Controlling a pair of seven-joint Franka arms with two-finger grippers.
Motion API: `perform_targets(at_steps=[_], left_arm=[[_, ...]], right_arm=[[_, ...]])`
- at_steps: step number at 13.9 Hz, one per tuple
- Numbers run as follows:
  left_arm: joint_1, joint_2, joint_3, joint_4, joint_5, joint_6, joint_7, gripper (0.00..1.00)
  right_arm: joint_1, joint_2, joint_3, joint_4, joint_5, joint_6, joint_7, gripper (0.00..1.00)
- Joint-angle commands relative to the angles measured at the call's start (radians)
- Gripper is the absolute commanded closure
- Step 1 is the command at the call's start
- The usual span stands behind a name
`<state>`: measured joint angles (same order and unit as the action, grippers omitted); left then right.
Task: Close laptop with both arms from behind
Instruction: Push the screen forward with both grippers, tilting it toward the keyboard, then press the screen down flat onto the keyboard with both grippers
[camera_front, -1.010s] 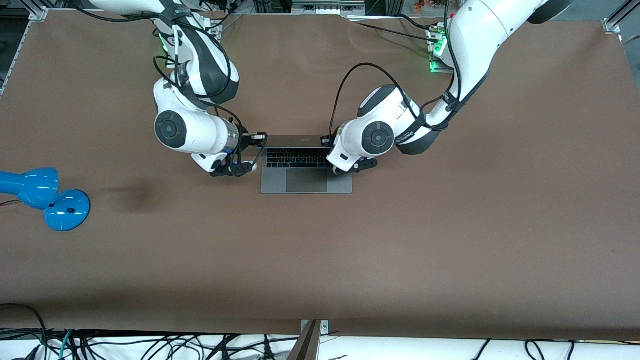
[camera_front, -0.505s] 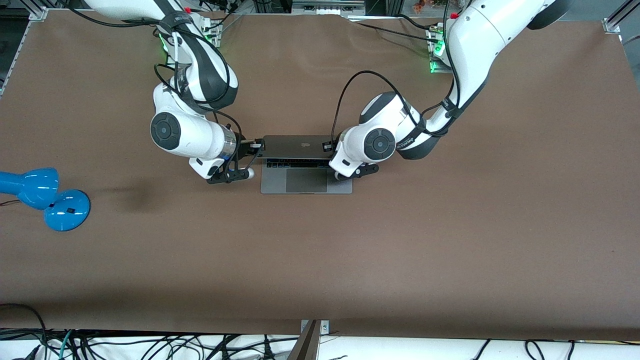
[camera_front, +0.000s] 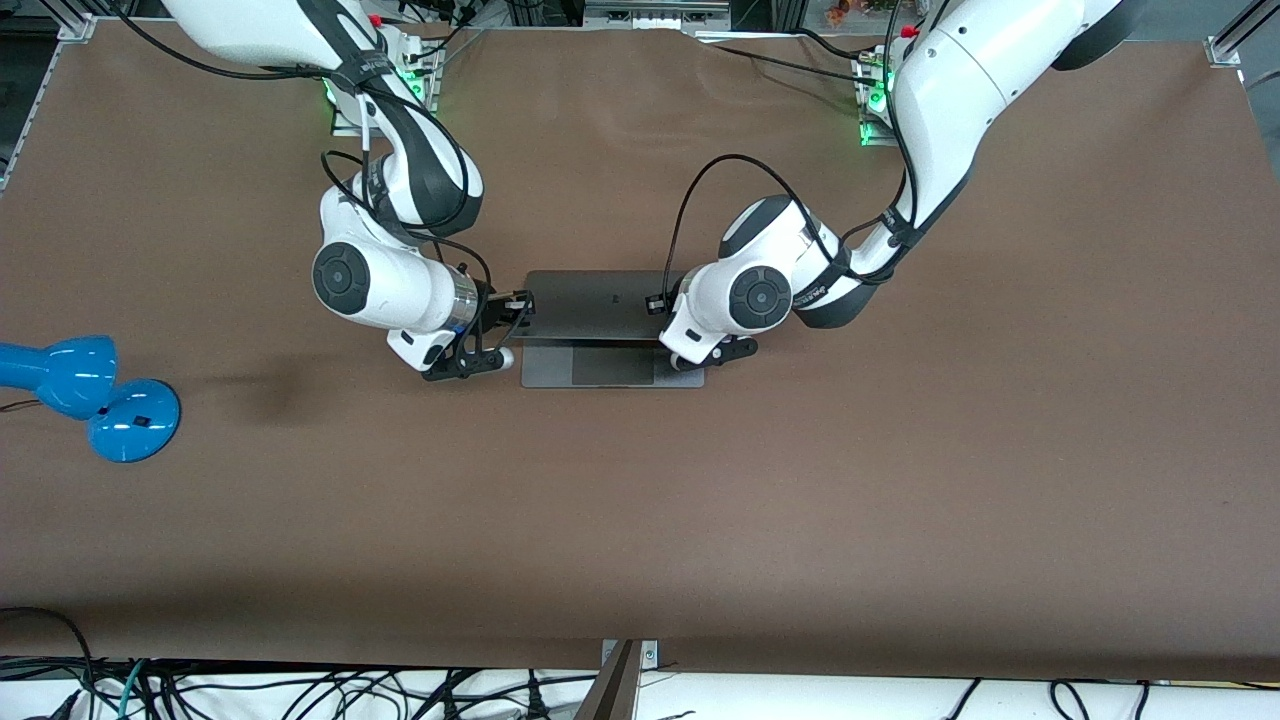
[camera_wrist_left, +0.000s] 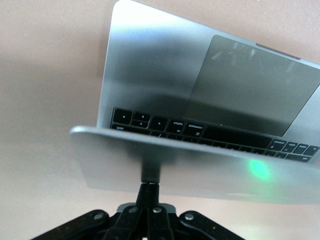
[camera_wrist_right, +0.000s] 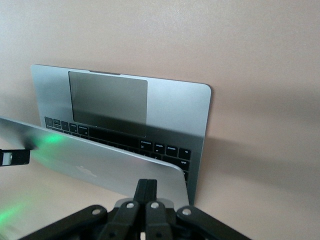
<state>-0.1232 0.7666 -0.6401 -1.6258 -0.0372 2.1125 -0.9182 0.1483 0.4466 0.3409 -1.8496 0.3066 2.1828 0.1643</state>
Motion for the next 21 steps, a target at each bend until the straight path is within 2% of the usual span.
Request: perform_targets(at_steps=[1, 5, 9, 14, 21], left_arm=[[-0.01, 0.037, 0.002, 0.037, 0.045, 0.003, 0.004, 1.0], [-0.021, 0.06, 0.005, 0.037, 0.054, 0.052, 0.004, 1.0], [-0.056, 0.066, 0.045, 0.038, 0.054, 0.085, 0.002, 1.0], [-0.061, 0.085, 0.046, 0.038, 0.056, 0.116, 0.004, 1.0], [-0.061, 0.088, 0.048, 0.038, 0.056, 0.118, 0.004, 1.0]], right_arm=[[0.0, 0.021, 0.001, 0.018, 0.006, 0.031, -0.028, 1.0], [-0.003, 0.058, 0.0, 0.024, 0.008, 0.067, -0.08, 1.0], [-0.003, 0.093, -0.008, 0.029, 0.006, 0.11, -0.14, 1.0], [-0.003, 0.147, -0.022, 0.044, 0.006, 0.149, -0.219, 1.0], [0.008, 0.228, -0.022, 0.09, 0.011, 0.16, -0.224, 1.0]])
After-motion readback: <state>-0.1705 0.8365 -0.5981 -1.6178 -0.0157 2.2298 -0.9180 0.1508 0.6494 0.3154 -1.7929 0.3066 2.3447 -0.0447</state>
